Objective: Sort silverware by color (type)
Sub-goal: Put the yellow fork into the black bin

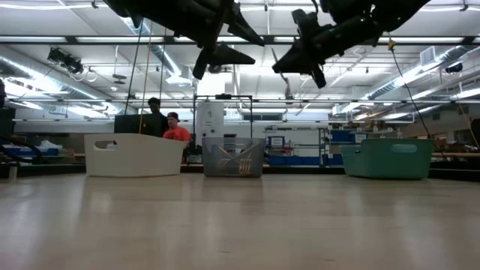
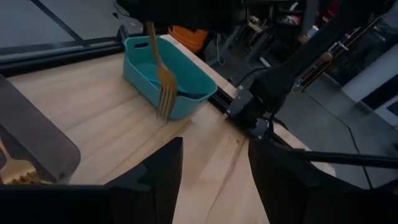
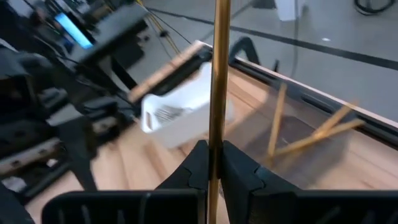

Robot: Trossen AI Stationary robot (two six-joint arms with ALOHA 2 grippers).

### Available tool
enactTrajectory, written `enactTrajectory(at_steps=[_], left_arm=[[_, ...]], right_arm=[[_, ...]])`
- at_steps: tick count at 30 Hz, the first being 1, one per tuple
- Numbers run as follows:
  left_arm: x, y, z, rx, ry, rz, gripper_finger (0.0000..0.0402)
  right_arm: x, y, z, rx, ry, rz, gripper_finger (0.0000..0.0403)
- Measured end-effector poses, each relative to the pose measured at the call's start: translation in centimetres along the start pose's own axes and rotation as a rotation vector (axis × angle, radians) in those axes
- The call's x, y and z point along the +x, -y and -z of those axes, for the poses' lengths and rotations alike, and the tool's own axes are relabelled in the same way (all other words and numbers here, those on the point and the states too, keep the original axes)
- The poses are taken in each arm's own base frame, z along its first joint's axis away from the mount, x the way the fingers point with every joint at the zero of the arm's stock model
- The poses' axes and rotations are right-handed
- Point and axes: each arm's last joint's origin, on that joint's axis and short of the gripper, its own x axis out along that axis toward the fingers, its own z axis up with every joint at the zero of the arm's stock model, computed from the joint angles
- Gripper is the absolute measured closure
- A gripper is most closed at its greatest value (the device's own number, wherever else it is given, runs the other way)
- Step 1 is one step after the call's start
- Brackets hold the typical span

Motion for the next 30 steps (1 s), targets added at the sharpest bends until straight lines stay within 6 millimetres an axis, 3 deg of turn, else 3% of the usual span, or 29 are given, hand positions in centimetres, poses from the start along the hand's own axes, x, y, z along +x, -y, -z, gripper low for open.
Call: enactTrajectory(at_steps=[5, 22, 30], left_arm=[[-0.7, 0.2, -0.7, 0.018, 0.019, 0.012, 0.0210], [-6.7, 0.2, -3.2, 0.050, -0.074, -0.042, 0.0210], [-8.1, 0.3, -4.0, 0.083, -0.062, -0.019, 0.0210]], right_arm=[[1.7, -0.9, 0.5, 0.028, 0.036, -0.064, 0.0373], [5.8, -2.5, 1.8, 0.116, 0.126, -0.223, 0.0373], [7.9, -3.7, 0.6, 0.089, 0.143, -0.246, 0.0373]])
